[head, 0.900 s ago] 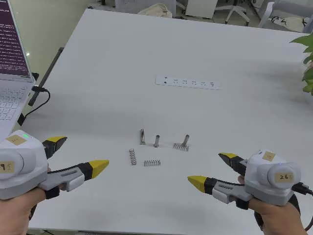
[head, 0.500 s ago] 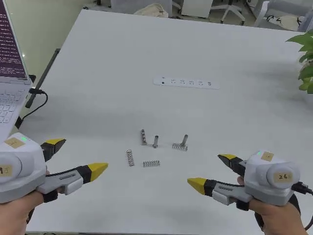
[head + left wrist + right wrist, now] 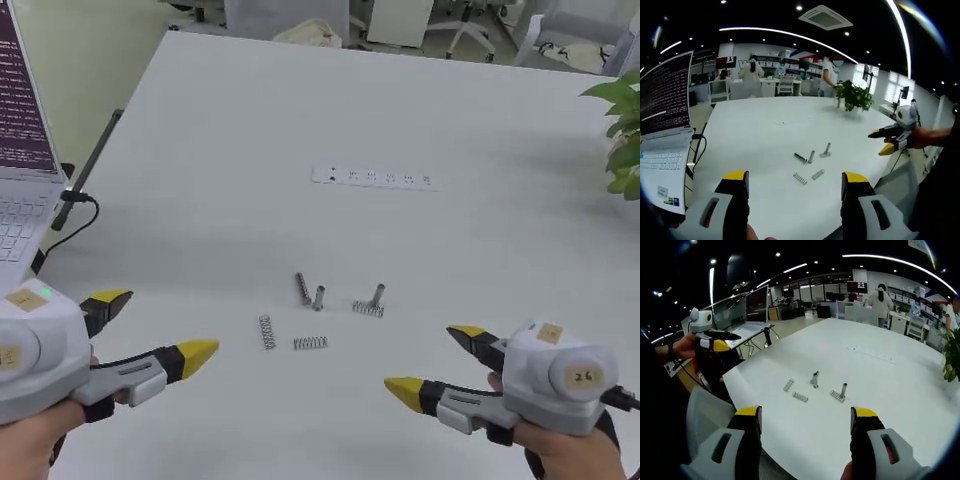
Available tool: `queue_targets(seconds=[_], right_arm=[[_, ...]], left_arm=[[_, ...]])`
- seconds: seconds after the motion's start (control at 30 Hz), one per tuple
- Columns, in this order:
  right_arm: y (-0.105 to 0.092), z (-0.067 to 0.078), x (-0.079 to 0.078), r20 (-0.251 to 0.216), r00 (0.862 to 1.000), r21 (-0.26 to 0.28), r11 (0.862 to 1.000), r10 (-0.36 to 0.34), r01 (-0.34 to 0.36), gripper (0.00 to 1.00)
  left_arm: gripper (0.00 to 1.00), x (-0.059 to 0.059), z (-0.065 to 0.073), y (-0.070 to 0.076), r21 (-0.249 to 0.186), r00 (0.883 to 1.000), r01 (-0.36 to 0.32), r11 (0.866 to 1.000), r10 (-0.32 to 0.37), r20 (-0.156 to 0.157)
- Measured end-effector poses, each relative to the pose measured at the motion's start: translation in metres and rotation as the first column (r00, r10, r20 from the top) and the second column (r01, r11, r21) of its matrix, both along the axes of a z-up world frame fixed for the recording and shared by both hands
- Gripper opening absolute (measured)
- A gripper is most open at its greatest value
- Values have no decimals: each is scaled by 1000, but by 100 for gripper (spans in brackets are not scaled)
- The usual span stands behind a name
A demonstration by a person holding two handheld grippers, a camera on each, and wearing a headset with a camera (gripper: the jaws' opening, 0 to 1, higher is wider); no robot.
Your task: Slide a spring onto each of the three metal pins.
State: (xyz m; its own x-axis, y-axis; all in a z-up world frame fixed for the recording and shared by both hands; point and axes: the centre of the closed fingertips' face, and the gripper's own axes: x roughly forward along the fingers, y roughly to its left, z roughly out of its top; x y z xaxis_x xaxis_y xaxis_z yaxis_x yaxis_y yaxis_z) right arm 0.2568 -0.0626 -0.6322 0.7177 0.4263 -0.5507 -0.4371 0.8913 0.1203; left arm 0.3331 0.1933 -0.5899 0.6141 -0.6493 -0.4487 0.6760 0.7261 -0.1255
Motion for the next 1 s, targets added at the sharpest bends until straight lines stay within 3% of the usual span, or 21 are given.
queue_targets(seconds=[0.6, 1.0], right_arm=[[0, -3, -1, 1, 1000, 1, 1000, 8, -8, 72], [-3, 1, 0, 38, 999, 13, 999, 34, -34, 76]], left_arm=[[73, 0, 0, -3, 8, 1000, 16, 1000, -16, 6], [75, -10, -4, -23, 63, 992, 123, 990, -125, 31]])
